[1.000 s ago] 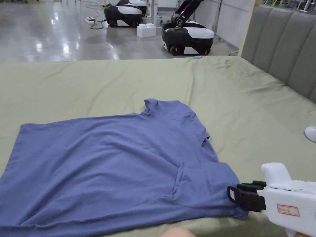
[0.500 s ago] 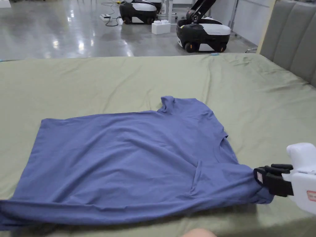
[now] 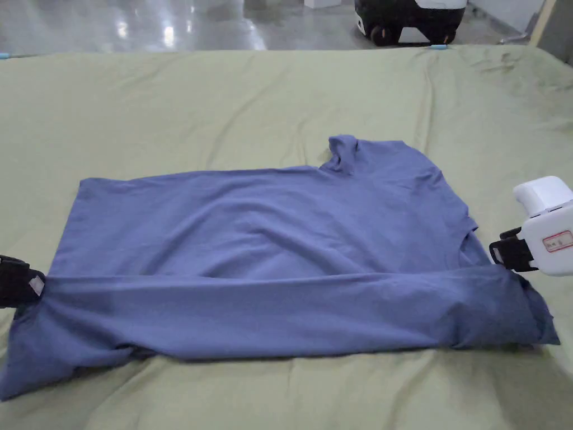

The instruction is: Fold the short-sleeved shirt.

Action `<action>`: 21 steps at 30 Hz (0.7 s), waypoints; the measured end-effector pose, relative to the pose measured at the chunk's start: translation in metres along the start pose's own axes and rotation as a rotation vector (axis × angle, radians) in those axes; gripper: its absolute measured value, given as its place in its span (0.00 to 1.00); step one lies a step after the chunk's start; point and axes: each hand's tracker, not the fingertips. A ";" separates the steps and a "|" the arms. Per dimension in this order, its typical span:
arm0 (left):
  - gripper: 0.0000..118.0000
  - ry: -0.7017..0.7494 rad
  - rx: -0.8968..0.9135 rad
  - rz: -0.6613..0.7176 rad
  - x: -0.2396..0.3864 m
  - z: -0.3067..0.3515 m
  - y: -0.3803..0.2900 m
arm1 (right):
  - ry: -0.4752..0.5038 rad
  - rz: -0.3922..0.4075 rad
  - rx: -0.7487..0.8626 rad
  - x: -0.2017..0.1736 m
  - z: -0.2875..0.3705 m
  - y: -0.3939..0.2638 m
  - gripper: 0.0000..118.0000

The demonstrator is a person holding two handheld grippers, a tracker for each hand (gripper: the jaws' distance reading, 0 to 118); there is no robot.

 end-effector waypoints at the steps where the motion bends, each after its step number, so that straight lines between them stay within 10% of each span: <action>1: 0.01 0.001 -0.013 0.005 -0.002 -0.009 -0.001 | -0.018 0.011 -0.008 -0.001 -0.007 -0.001 0.08; 5: 0.14 -0.015 0.004 0.046 -0.008 -0.020 -0.013 | -0.079 -0.028 0.052 0.002 -0.015 -0.014 0.09; 6: 0.35 -0.012 0.035 0.059 -0.007 -0.014 -0.017 | -0.069 -0.078 0.105 0.006 -0.008 -0.018 0.11; 7: 0.83 0.003 0.044 0.058 -0.006 -0.007 -0.020 | -0.062 -0.121 0.158 0.009 0.001 -0.022 0.26; 8: 1.00 0.014 0.042 0.047 -0.004 0.001 -0.026 | -0.074 -0.174 0.217 0.013 0.015 -0.028 0.39; 13: 1.00 -0.038 0.313 0.006 0.008 0.091 -0.078 | -0.017 -0.222 0.503 0.002 0.109 -0.070 0.45; 15: 0.81 -0.058 0.425 -0.029 0.016 0.131 -0.113 | 0.031 -0.177 0.575 -0.016 0.146 -0.095 0.45; 17: 0.05 -0.051 0.457 -0.064 0.030 0.153 -0.141 | 0.102 -0.141 0.618 -0.030 0.170 -0.119 0.19; 18: 0.00 0.004 0.482 -0.078 0.038 0.159 -0.156 | 0.127 -0.124 0.639 -0.040 0.180 -0.130 0.04; 21: 0.00 -0.019 0.484 -0.076 0.051 0.171 -0.189 | 0.093 -0.082 0.638 -0.078 0.196 -0.146 0.04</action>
